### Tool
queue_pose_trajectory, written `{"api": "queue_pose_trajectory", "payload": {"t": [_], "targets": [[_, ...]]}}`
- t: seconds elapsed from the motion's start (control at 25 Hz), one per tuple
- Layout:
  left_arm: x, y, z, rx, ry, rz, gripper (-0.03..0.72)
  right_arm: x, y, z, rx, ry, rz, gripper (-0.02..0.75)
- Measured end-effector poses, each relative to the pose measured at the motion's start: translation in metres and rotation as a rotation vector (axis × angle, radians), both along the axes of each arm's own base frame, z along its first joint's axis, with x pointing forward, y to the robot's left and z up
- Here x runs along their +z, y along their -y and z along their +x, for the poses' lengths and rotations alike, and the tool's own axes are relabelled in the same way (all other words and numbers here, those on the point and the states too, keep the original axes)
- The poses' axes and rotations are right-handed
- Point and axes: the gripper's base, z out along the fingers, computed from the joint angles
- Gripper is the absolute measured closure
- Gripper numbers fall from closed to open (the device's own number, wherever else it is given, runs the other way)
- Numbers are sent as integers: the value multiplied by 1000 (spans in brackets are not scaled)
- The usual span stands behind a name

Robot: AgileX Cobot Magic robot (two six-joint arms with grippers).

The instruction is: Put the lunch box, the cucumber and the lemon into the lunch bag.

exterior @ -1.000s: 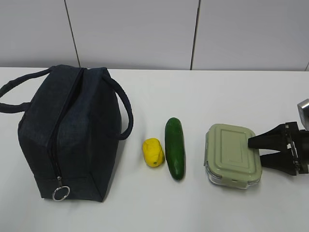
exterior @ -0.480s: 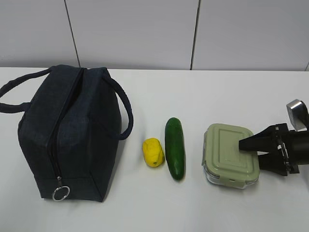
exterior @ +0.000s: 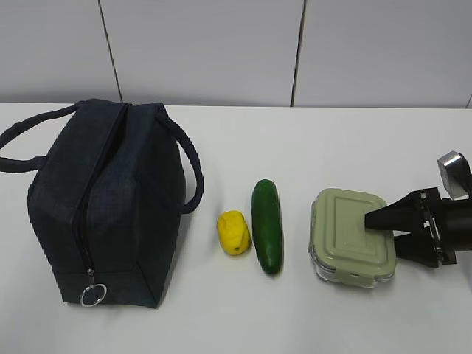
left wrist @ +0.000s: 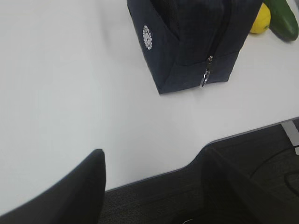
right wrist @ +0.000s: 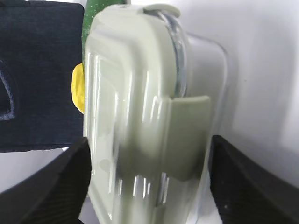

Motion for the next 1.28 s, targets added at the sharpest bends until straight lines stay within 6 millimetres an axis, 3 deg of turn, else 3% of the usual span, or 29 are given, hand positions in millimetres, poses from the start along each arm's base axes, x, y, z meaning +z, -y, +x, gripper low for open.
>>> {"api": "queue_pose_trajectory", "payload": {"t": [0.6, 0.92, 1.28], "targets": [[0, 0, 0, 0, 0, 0, 241, 0, 0, 0, -4, 0, 2, 158], [0, 0, 0, 0, 0, 0, 241, 0, 0, 0, -4, 0, 2, 265], [0, 0, 0, 0, 0, 0, 241, -1, 0, 0, -3, 0, 0, 278]]}}
